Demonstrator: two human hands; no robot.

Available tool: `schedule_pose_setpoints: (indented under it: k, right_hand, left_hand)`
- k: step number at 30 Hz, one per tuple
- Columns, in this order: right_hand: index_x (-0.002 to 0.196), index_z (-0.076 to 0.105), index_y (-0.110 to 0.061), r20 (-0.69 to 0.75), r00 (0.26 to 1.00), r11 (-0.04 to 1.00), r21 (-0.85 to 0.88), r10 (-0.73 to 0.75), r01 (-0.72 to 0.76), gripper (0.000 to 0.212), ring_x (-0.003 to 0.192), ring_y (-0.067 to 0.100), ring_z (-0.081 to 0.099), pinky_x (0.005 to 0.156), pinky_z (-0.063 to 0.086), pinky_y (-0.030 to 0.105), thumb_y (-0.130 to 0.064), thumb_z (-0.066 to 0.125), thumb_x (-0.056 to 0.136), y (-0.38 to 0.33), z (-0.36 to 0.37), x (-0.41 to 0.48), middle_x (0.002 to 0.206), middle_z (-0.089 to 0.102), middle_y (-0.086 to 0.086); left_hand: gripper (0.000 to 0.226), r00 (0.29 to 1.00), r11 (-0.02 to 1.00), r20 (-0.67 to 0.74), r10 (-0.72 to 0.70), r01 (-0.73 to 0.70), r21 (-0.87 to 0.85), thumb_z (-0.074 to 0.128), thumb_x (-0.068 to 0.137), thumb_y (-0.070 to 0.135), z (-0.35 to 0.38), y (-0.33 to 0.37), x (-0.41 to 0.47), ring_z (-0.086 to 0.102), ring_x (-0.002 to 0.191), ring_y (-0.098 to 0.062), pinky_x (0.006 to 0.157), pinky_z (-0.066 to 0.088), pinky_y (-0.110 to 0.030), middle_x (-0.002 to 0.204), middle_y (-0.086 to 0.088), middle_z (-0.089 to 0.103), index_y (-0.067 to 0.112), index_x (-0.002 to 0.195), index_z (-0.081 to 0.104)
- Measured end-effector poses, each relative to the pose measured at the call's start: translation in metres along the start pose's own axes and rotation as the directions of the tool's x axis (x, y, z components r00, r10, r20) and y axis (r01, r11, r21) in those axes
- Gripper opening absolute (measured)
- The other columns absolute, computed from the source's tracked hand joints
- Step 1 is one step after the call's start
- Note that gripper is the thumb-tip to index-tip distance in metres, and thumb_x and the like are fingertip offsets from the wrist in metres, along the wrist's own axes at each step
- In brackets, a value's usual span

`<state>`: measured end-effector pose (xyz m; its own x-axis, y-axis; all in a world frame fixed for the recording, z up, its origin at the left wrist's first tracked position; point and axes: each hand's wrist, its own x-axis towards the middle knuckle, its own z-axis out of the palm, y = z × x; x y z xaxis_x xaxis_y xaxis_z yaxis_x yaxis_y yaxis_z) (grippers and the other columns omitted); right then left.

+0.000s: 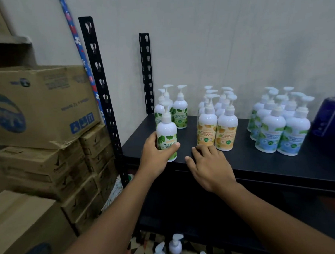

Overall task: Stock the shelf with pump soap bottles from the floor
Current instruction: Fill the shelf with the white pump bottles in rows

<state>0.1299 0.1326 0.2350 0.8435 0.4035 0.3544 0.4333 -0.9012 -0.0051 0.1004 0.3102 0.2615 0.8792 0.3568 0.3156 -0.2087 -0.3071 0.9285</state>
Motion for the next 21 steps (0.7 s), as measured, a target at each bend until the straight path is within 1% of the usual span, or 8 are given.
schedule_pose_setpoints:
  k: [2, 4, 6, 8, 11, 15, 18, 21]
  right_hand:
    - [0.143, 0.055, -0.013, -0.004, 0.999, 0.999, -0.029, 0.033, -0.033, 0.078, 0.121, 0.03, 0.049, 0.096, 0.042, 0.046, -0.057, 0.009, 0.098, -0.002, 0.001, -0.001, 0.138, 0.056, 0.005]
    - [0.143, 0.055, -0.014, -0.003, 0.999, 0.998, -0.048, 0.046, -0.046, 0.076, 0.12, 0.03, 0.05, 0.093, 0.042, 0.046, -0.056, 0.01, 0.098, -0.004, 0.001, -0.002, 0.138, 0.057, 0.005]
    - [0.144, 0.055, -0.015, 0.004, 0.999, 0.997, -0.056, 0.05, -0.05, 0.075, 0.118, 0.03, 0.051, 0.091, 0.041, 0.046, -0.056, 0.011, 0.099, -0.005, 0.001, -0.002, 0.138, 0.057, 0.003]
    - [0.143, 0.055, -0.016, 0.003, 0.998, 0.997, -0.061, 0.055, -0.054, 0.073, 0.118, 0.031, 0.052, 0.091, 0.041, 0.047, -0.055, 0.012, 0.099, -0.006, 0.002, -0.003, 0.138, 0.058, 0.003]
    - [0.147, 0.051, -0.018, 0.017, 0.996, 0.994, -0.063, 0.09, -0.088, 0.076, 0.127, 0.034, 0.051, 0.101, 0.039, 0.05, -0.056, 0.007, 0.098, -0.01, 0.002, -0.006, 0.145, 0.056, 0.002]
    - [0.159, 0.03, -0.024, 0.098, 0.985, 0.989, -0.069, 0.139, -0.132, 0.086, 0.148, 0.043, 0.028, 0.115, 0.024, 0.055, -0.058, -0.01, 0.09, -0.016, 0.001, -0.007, 0.163, 0.034, -0.001]
    - [0.161, 0.022, -0.025, 0.107, 0.985, 0.989, -0.074, 0.137, -0.129, 0.091, 0.15, 0.045, 0.022, 0.117, 0.019, 0.057, -0.058, -0.017, 0.085, -0.017, 0.0, -0.008, 0.167, 0.026, 0.0]
    - [0.16, 0.023, -0.027, 0.096, 0.984, 0.988, -0.065, 0.147, -0.142, 0.087, 0.151, 0.043, 0.021, 0.118, 0.019, 0.057, -0.058, -0.013, 0.088, -0.017, 0.001, -0.008, 0.167, 0.026, -0.002]
  left_hand:
    - [0.049, 1.0, 1.0, -0.011, 0.011, -0.011, 0.014, 0.088, 0.076, 0.031, 0.003, -0.004, 0.003, 0.07, 0.098, -0.005, 0.089, 0.059, -0.034, 0.108, 0.008, 0.073, 0.025, 0.119, 0.064]
    - [0.057, 1.0, 0.999, -0.019, 0.007, -0.006, 0.036, 0.09, 0.073, 0.036, 0.003, -0.007, 0.004, 0.07, 0.098, -0.004, 0.09, 0.059, -0.036, 0.106, 0.011, 0.074, 0.025, 0.123, 0.063]
    - [0.066, 0.999, 0.996, -0.035, -0.002, 0.005, 0.086, 0.091, 0.067, 0.043, 0.003, -0.01, 0.001, 0.069, 0.102, -0.005, 0.092, 0.058, -0.036, 0.112, 0.011, 0.071, 0.026, 0.124, 0.061]
    - [0.071, 0.998, 0.983, -0.066, 0.008, 0.004, 0.182, 0.09, 0.063, 0.048, 0.002, -0.015, -0.003, 0.066, 0.106, -0.008, 0.092, 0.057, -0.036, 0.119, 0.007, 0.066, 0.025, 0.123, 0.06]
    - [0.062, 0.995, 0.965, -0.098, 0.033, -0.006, 0.263, 0.089, 0.07, 0.043, -0.001, -0.019, -0.008, 0.064, 0.108, -0.01, 0.091, 0.056, -0.035, 0.119, 0.006, 0.064, 0.023, 0.121, 0.062]
    - [0.056, 0.994, 0.951, -0.103, 0.036, -0.003, 0.31, 0.088, 0.072, 0.044, 0.0, -0.017, -0.006, 0.065, 0.103, -0.009, 0.087, 0.055, -0.034, 0.116, 0.007, 0.066, 0.024, 0.118, 0.063]
    - [0.055, 0.996, 0.946, -0.09, 0.021, 0.009, 0.324, 0.087, 0.073, 0.045, 0.003, -0.015, -0.001, 0.065, 0.103, -0.008, 0.086, 0.054, -0.031, 0.116, 0.008, 0.068, 0.025, 0.118, 0.062]
    - [0.055, 0.996, 0.936, -0.086, 0.009, 0.022, 0.35, 0.086, 0.074, 0.045, 0.007, -0.013, 0.005, 0.065, 0.101, -0.008, 0.085, 0.054, -0.032, 0.115, 0.009, 0.07, 0.023, 0.119, 0.062]
